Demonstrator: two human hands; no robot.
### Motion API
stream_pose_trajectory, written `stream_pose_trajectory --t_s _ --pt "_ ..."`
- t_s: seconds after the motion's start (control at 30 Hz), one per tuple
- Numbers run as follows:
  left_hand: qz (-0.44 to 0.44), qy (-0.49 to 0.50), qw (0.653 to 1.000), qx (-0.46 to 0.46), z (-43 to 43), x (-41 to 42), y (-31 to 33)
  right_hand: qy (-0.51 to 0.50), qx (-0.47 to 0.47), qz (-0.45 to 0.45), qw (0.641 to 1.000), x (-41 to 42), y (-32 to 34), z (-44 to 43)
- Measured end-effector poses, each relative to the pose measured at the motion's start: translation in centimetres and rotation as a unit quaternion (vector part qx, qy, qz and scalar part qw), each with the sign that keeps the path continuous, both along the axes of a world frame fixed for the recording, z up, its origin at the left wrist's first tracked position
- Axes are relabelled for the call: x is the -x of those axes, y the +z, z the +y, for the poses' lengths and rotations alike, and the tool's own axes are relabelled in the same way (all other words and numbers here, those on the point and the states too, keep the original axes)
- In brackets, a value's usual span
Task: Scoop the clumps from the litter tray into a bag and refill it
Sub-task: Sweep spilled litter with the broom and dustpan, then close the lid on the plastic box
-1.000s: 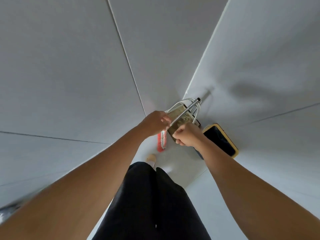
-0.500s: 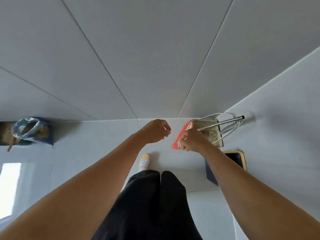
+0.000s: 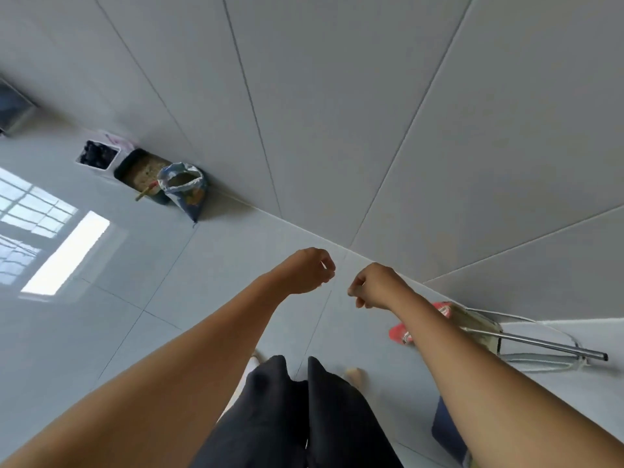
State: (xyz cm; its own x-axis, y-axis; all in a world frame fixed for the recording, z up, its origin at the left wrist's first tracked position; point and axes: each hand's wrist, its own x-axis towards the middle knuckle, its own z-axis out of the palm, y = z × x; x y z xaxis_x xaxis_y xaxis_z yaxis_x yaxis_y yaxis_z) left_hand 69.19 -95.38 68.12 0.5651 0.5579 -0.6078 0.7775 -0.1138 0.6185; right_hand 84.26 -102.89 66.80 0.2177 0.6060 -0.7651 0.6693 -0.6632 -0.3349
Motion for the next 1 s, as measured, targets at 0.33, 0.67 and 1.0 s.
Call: stream_pose_trajectory --t_s 0.33,0.67,1.0 --pt "0.018 0.130 0.991 -0.017 8.3 24.7 0.4 0.115 -0.044 0.018 0.992 23.2 0.9 12.4" --pt "-0.005 0.257 0.966 -0.001 14.3 39.9 -0.1 0.201 -0.074 0.006 0.977 39.0 0.2 22.3" --pt "-0.002 0.356 0.934 0.022 25.1 54.0 -1.8 0.227 -0.071 0.032 0.971 52.8 -3.2 34.2"
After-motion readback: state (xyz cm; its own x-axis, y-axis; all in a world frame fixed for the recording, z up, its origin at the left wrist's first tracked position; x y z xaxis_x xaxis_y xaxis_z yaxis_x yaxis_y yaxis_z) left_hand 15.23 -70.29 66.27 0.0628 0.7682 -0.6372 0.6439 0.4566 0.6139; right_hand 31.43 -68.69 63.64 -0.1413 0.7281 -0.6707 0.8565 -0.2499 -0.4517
